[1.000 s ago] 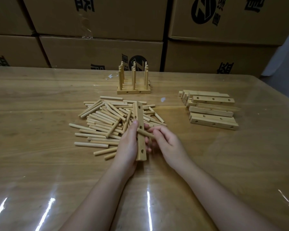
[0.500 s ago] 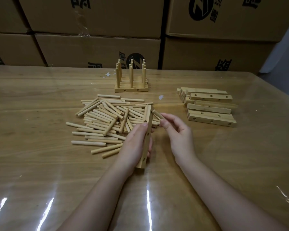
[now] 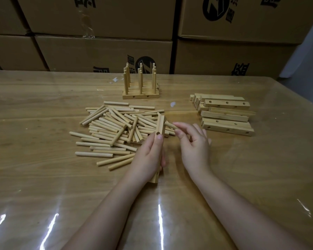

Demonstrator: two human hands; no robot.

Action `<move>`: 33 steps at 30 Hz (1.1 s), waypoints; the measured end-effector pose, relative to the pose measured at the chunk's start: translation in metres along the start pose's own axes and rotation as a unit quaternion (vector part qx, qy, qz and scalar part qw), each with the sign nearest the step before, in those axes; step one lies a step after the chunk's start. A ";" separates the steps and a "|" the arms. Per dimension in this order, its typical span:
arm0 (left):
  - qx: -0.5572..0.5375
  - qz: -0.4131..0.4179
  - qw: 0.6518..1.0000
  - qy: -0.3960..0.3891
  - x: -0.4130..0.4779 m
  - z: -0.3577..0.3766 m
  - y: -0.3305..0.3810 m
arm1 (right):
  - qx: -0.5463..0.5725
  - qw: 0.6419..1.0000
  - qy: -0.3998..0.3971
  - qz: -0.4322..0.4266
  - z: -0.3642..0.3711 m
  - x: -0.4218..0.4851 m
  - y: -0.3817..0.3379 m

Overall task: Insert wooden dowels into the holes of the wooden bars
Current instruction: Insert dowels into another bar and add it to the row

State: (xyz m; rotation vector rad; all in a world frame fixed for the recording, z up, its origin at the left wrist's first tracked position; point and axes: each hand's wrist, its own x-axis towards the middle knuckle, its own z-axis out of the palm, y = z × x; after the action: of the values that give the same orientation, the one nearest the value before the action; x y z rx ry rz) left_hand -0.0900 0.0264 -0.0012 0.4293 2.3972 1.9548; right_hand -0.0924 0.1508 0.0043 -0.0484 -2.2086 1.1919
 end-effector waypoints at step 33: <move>0.075 0.030 0.997 0.008 -0.001 0.008 -0.003 | -0.224 0.965 0.042 -0.129 -0.014 0.005 -0.002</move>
State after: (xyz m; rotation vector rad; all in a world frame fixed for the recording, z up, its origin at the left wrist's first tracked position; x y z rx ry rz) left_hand -0.0883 0.0332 -0.0055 0.4986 2.5816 1.8130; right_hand -0.0883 0.1608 0.0139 0.0051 -2.2828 0.5271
